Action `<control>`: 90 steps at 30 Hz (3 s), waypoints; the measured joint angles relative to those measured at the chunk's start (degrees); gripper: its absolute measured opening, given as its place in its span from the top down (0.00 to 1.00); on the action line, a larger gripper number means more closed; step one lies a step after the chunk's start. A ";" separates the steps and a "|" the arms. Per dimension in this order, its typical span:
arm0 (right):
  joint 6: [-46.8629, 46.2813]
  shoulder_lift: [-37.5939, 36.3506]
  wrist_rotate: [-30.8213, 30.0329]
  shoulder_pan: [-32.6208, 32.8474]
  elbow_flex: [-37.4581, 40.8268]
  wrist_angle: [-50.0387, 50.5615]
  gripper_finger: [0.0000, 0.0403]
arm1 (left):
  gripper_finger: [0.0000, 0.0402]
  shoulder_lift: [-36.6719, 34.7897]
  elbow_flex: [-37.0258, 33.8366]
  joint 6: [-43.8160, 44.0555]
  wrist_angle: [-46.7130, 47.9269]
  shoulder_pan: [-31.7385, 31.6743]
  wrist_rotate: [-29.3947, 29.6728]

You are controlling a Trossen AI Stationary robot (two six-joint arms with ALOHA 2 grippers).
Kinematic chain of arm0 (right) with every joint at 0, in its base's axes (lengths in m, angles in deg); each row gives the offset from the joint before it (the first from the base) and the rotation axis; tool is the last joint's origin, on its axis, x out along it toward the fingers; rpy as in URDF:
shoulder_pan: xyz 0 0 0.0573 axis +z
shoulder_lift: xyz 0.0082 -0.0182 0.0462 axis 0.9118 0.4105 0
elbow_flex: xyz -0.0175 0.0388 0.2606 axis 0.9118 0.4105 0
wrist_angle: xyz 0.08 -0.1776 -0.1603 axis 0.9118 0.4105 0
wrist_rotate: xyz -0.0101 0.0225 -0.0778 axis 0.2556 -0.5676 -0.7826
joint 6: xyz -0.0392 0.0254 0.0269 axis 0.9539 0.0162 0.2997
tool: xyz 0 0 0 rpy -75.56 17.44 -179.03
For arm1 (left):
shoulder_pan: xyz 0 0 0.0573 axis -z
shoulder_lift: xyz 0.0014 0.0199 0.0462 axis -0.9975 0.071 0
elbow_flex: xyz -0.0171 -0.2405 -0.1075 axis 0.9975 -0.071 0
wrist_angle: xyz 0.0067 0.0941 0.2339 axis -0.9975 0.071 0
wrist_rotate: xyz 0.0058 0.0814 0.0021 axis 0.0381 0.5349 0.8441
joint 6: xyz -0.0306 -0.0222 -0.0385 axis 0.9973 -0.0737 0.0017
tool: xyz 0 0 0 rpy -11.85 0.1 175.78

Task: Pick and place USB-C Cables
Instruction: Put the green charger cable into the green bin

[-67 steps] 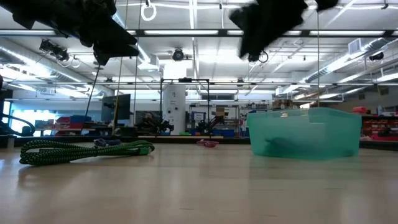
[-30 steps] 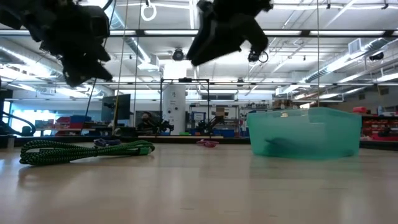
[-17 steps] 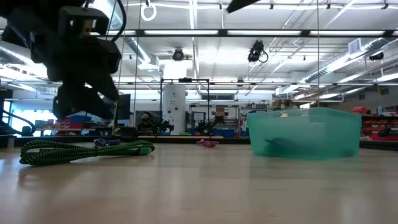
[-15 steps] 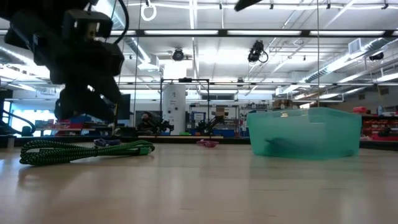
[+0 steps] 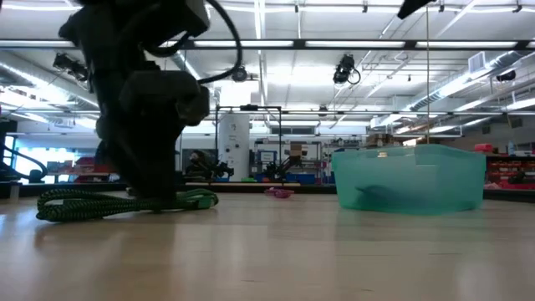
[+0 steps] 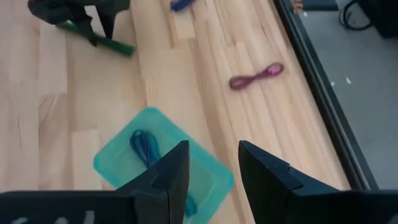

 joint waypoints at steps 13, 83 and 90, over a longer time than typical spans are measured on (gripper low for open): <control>-6.70 1.07 0.06 5.97 0.00 3.36 0.64 | 0.94 5.46 14.14 -8.88 12.60 -0.35 1.46; 19.49 19.89 7.69 5.57 34.80 -108.20 0.65 | 0.93 -8.57 -8.47 -57.12 -80.44 5.96 10.47; 20.13 26.01 7.36 5.57 34.80 -117.91 0.64 | 0.93 -8.55 -8.45 -56.85 -75.48 4.41 10.46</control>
